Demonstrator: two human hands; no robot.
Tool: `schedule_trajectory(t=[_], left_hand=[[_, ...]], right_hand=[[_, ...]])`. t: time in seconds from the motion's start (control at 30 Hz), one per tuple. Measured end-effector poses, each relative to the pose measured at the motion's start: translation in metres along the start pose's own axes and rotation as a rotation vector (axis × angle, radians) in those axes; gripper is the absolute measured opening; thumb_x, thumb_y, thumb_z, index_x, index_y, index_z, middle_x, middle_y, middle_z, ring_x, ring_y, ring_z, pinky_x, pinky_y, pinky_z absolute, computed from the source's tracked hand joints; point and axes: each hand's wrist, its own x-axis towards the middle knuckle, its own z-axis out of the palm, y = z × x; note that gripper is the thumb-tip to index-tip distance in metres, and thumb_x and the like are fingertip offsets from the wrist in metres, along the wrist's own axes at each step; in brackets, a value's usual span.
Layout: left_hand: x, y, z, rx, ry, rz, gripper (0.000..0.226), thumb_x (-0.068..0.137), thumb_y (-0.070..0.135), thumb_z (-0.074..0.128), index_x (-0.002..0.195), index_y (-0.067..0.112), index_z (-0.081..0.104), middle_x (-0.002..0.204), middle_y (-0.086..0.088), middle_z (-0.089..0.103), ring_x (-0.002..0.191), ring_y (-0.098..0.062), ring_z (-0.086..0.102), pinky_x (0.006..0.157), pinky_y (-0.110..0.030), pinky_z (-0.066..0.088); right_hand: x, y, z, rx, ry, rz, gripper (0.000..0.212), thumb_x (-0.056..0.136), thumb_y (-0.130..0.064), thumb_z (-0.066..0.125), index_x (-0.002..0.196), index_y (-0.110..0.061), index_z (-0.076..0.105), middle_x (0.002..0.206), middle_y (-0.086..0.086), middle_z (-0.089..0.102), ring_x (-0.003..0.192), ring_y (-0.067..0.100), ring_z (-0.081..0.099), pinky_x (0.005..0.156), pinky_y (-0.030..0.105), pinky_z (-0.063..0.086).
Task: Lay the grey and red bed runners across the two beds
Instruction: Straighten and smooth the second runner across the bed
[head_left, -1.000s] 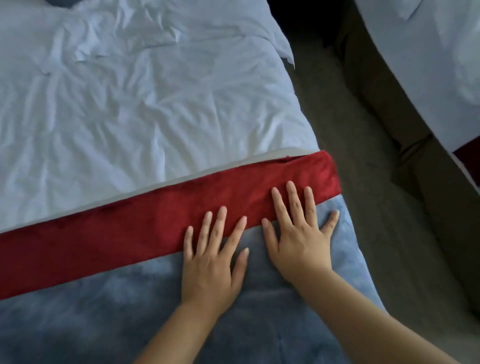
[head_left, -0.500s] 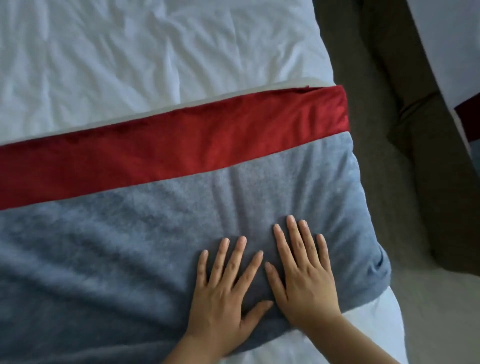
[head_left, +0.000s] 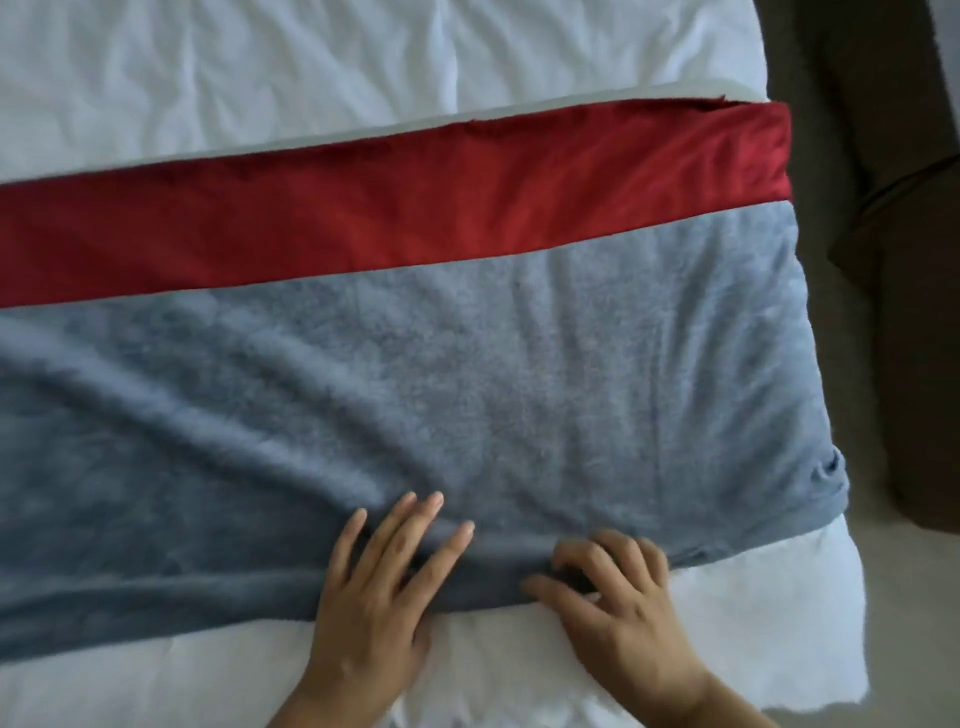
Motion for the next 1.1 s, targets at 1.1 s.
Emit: schedule_trajectory(t=[1.1], left_hand=[[-0.052,-0.079,-0.05,0.291,-0.157,0.129,0.042,0.109,0.032,0.018,0.128,0.032,0.055,0.124,-0.011,0.073,0.158,-0.013,0.012,0.11,-0.061,0.028]], right_hand=[[-0.031,0.015,-0.045,0.038,-0.169,0.247,0.046,0.073,-0.005,0.045,0.092,-0.026,0.082,0.081,-0.002,0.068,0.063,0.022,0.063,0.054,0.021,0.053]])
